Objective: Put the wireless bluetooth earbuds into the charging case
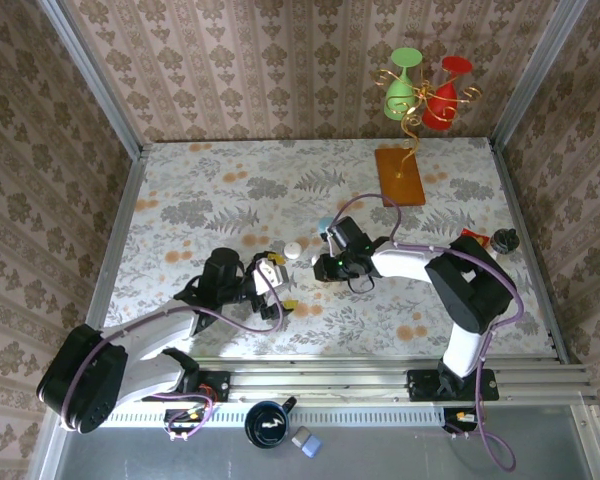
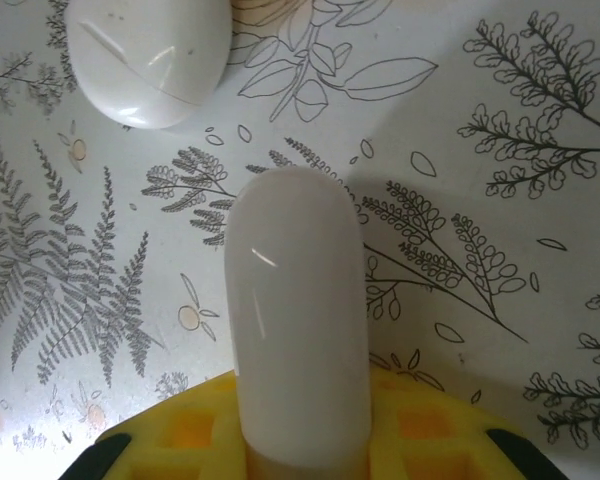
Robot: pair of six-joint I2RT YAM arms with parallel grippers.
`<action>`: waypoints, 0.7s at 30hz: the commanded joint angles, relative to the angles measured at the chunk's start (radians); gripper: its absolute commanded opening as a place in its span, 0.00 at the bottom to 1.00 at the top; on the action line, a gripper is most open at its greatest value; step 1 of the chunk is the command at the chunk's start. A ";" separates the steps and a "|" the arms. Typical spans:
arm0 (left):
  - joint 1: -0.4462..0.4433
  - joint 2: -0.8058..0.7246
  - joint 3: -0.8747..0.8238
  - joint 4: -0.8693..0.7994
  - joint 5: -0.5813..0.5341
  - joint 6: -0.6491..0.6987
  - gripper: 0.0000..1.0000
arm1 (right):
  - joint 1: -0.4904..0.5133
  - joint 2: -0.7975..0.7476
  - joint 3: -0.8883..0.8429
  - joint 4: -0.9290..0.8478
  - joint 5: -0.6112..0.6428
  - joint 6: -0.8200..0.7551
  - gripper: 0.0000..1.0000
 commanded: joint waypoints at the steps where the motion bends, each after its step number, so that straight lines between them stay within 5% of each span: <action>1: -0.006 0.004 0.033 -0.020 0.028 0.019 1.00 | -0.006 -0.009 0.036 -0.025 0.030 0.005 0.26; 10: 0.004 -0.039 0.057 -0.027 -0.119 -0.143 1.00 | -0.053 -0.127 0.023 -0.071 0.095 -0.025 0.49; 21: 0.075 -0.228 0.036 -0.043 -0.492 -0.242 1.00 | -0.123 -0.470 -0.105 -0.005 0.298 -0.234 0.87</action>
